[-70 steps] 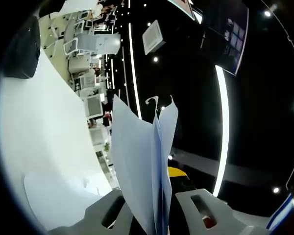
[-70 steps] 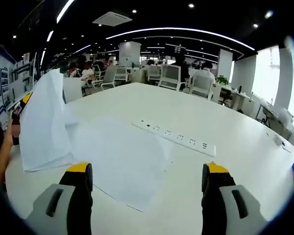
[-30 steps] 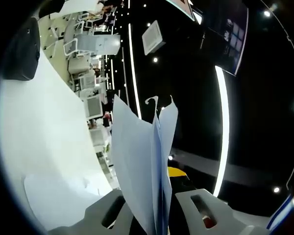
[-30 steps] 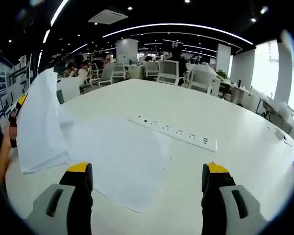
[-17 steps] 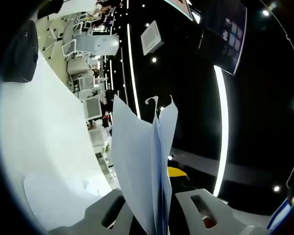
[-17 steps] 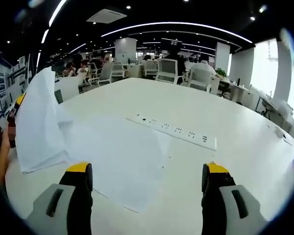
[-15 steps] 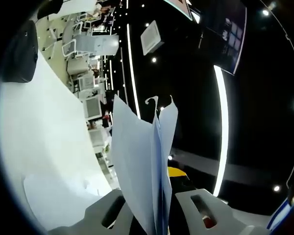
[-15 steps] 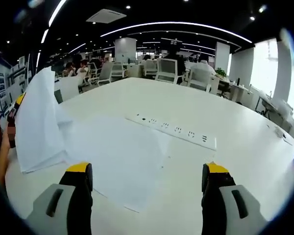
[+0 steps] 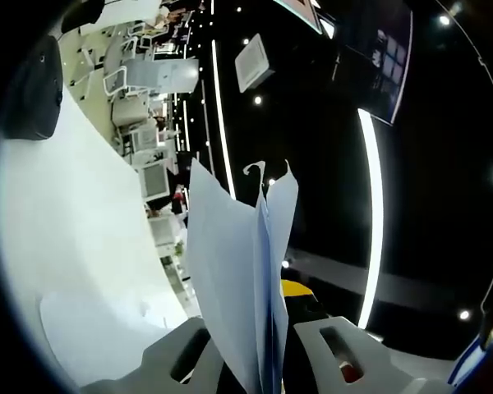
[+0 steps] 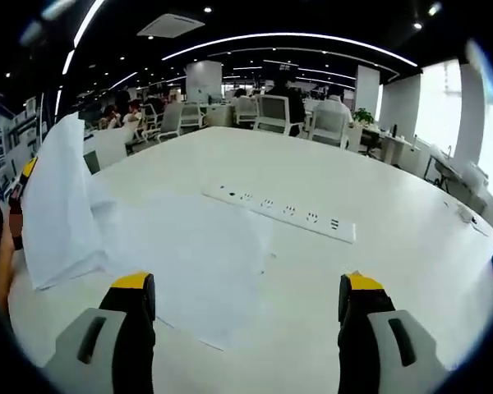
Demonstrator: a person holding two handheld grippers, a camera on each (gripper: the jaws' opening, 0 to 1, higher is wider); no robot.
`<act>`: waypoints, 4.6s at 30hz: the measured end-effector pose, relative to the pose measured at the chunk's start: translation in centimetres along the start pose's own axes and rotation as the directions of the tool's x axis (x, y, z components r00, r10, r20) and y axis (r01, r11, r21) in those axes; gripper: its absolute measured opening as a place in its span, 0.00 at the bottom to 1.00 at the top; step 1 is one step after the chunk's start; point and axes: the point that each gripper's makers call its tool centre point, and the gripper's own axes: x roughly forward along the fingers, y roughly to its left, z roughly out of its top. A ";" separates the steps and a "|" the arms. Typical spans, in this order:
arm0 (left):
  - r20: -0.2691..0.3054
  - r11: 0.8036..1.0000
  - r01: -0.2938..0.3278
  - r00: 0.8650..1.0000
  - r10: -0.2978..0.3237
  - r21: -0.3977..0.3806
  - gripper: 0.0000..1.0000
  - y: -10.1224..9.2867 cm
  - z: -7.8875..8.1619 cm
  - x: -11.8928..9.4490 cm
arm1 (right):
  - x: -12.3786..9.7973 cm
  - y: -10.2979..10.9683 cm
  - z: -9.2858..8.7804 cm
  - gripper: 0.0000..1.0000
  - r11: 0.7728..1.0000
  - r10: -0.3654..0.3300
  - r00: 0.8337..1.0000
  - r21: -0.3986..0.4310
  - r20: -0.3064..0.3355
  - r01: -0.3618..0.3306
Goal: Organize the stack of printing papers by aligning and flattening the scattered papers on the table
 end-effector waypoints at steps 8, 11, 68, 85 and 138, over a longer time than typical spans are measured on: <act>0.000 1.000 -0.001 1.000 0.001 0.001 0.06 0.0 0.0 0.0 | 0.3 -0.4 -0.1 0.87 1.000 -0.003 1.000 0.009 -0.006 0.003; 0.001 1.000 0.000 1.000 0.000 0.000 0.06 0.0 0.1 0.0 | 0.3 -0.5 -0.2 0.87 1.000 -0.005 1.000 0.010 -0.008 0.005; 0.013 1.000 0.006 1.000 -0.006 -0.002 0.06 0.0 0.8 0.0 | 5.2 0.9 -2.6 0.88 0.996 0.018 0.993 -0.080 -0.118 -0.027; 0.017 1.000 0.006 1.000 -0.006 -0.003 0.06 0.0 0.9 0.0 | 6.0 2.0 -3.6 0.88 0.995 0.039 0.989 -0.082 -0.145 -0.051; 0.023 1.000 0.003 1.000 -0.003 -0.005 0.06 0.2 1.1 0.0 | 6.4 1.4 -3.7 0.04 0.992 0.122 0.992 -0.037 -0.014 -0.123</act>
